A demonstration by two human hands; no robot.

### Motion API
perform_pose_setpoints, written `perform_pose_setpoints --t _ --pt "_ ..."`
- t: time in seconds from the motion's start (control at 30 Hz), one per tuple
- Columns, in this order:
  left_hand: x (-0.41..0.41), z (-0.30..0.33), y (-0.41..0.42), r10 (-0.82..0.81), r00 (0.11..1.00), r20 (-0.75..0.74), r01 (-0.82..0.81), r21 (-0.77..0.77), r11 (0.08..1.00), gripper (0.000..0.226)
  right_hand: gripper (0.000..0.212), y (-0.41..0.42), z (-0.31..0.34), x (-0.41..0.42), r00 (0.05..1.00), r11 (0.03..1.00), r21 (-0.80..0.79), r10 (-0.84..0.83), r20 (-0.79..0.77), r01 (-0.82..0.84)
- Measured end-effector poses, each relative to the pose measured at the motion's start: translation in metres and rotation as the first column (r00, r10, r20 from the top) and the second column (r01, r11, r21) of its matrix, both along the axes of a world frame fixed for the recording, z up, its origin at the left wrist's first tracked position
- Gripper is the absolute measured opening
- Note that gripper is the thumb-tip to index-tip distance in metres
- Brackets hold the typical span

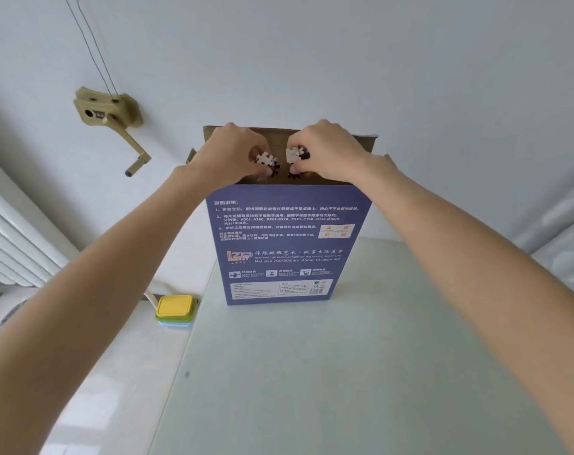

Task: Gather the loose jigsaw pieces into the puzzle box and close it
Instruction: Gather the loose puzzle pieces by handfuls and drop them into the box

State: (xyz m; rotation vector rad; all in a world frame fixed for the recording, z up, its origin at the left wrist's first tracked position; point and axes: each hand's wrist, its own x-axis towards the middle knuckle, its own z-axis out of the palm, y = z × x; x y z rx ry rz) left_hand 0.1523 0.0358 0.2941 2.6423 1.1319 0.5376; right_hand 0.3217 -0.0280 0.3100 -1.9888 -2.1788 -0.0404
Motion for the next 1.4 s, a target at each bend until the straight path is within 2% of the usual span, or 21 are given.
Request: perform_pose_setpoints --t 0.07,0.2,0.33,0.57,0.7,0.8,0.87,0.93,1.0,1.07,1.1,1.17,1.2,1.23,1.3,1.4 --pt "-0.002 -0.001 0.001 -0.029 0.999 -0.03 0.03 0.044 0.999 0.027 0.032 0.004 -0.001 0.0 1.0 1.0 -0.03 0.009 0.012 -0.009" --pt "-0.008 -0.004 0.002 -0.033 0.999 -0.021 0.034 0.072 0.997 0.022 0.019 0.002 -0.001 -0.001 0.997 0.997 -0.071 0.036 -0.065 -0.041" --pt "-0.011 -0.007 -0.002 -0.054 0.998 -0.017 0.055 0.098 0.994 0.03 0.013 -0.006 -0.003 0.0 0.992 0.999 0.011 0.049 -0.117 -0.048" --pt "-0.017 -0.019 -0.009 -0.074 0.996 -0.054 0.086 0.281 0.956 0.04 0.013 -0.021 -0.017 -0.003 0.993 0.997 0.071 0.024 -0.118 -0.016" --pt "-0.019 -0.031 -0.011 -0.013 1.0 -0.025 0.022 0.439 0.898 0.043 0.015 -0.034 -0.029 -0.005 0.986 0.987 0.156 -0.009 -0.164 0.035" --pt "-0.021 -0.035 -0.014 0.001 0.998 0.062 -0.031 0.494 0.869 0.042 0.013 -0.041 -0.037 -0.009 0.974 0.975 0.218 0.008 -0.226 0.042" --pt "-0.023 -0.038 -0.023 -0.051 0.975 0.215 -0.075 0.537 0.84 0.032 0.013 -0.046 -0.04 -0.011 0.965 0.949 0.311 0.036 -0.259 0.048" --pt "-0.027 -0.046 -0.044 -0.122 0.919 0.375 -0.143 0.604 0.784 0.022 0.016 -0.06 -0.043 -0.017 0.96 0.891 0.449 0.072 -0.27 0.06" --pt "-0.033 -0.066 -0.076 -0.163 0.874 0.457 -0.18 0.617 0.766 0.017 0.019 -0.084 -0.053 -0.028 0.958 0.818 0.572 0.113 -0.263 0.06" --pt "-0.04 -0.097 -0.113 -0.164 0.848 0.504 -0.161 0.539 0.827 0.016 0.02 -0.118 -0.075 -0.04 0.96 0.787 0.614 0.116 -0.256 0.069" --pt "-0.043 -0.116 -0.132 -0.13 0.847 0.516 -0.144 0.458 0.878 0.017 0.02 -0.137 -0.091 -0.046 0.958 0.8 0.594 0.099 -0.269 0.084" --pt "-0.049 -0.151 -0.171 -0.018 0.866 0.499 -0.122 0.246 0.962 0.018 0.02 -0.175 -0.129 -0.054 0.951 0.847 0.514 0.034 -0.308 0.136" --pt "-0.053 -0.169 -0.192 0.052 0.896 0.441 -0.108 0.104 0.989 0.02 0.019 -0.197 -0.15 -0.057 0.945 0.877 0.45 -0.013 -0.328 0.168" --pt "-0.057 -0.185 -0.21 0.113 0.934 0.34 -0.102 -0.051 0.993 0.023 0.019 -0.217 -0.172 -0.058 0.939 0.903 0.38 -0.064 -0.338 0.199" --pt "-0.066 -0.219 -0.24 0.144 0.987 0.068 -0.116 -0.32 0.94 0.032 0.019 -0.258 -0.212 -0.062 0.918 0.944 0.202 -0.177 -0.355 0.26" --pt "-0.083 -0.257 -0.277 0.054 0.986 -0.156 -0.131 -0.542 0.83 0.04 0.021 -0.319 -0.263 -0.067 0.857 0.936 -0.144 -0.352 -0.377 0.321"
